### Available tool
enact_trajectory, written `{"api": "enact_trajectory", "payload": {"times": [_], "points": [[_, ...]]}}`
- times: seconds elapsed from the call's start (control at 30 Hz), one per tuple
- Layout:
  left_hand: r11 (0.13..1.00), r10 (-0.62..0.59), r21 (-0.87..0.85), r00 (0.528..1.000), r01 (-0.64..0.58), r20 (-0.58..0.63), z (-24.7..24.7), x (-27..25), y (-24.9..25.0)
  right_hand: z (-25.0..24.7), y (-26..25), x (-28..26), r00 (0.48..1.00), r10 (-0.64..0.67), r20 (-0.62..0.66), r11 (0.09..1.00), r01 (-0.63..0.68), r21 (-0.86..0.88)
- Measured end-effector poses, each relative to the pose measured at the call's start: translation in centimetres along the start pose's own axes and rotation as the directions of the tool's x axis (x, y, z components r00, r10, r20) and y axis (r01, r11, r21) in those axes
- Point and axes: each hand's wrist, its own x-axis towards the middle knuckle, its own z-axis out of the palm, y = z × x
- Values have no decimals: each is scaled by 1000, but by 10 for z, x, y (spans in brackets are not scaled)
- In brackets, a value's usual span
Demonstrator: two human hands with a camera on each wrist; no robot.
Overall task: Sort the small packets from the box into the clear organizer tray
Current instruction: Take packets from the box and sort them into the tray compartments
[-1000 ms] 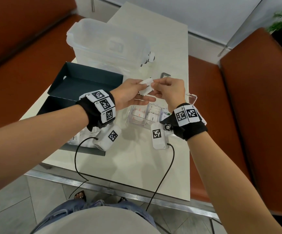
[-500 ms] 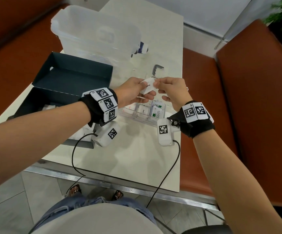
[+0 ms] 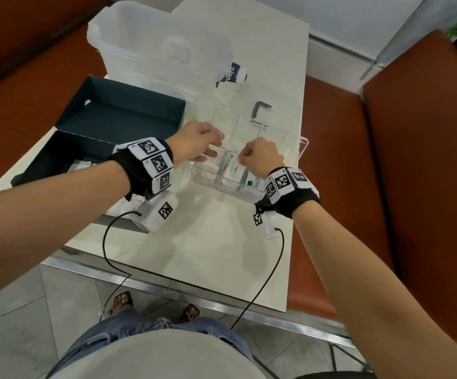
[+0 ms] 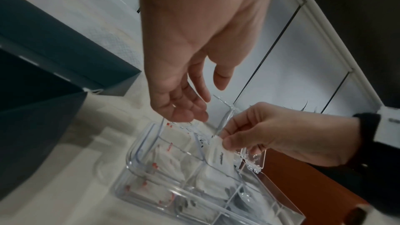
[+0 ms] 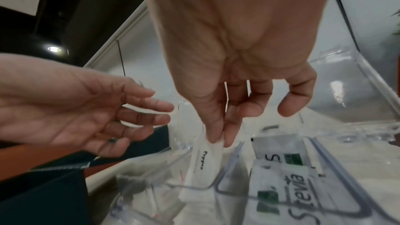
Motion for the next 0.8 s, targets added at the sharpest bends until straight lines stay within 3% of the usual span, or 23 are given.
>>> {"api": "enact_trajectory", "payload": {"times": [0.37, 0.57, 0.8], "points": [[999, 32, -43, 999, -32, -8, -5, -3, 1, 34, 0, 9, 998, -60, -27, 941, 47, -334], [998, 40, -56, 999, -41, -15, -13, -4, 3, 37, -1, 7, 989, -121, -84, 931, 84, -357], [997, 45, -66, 999, -44, 5, -29, -8, 5, 41, -7, 0, 998, -48, 42, 908, 61, -413]]}}
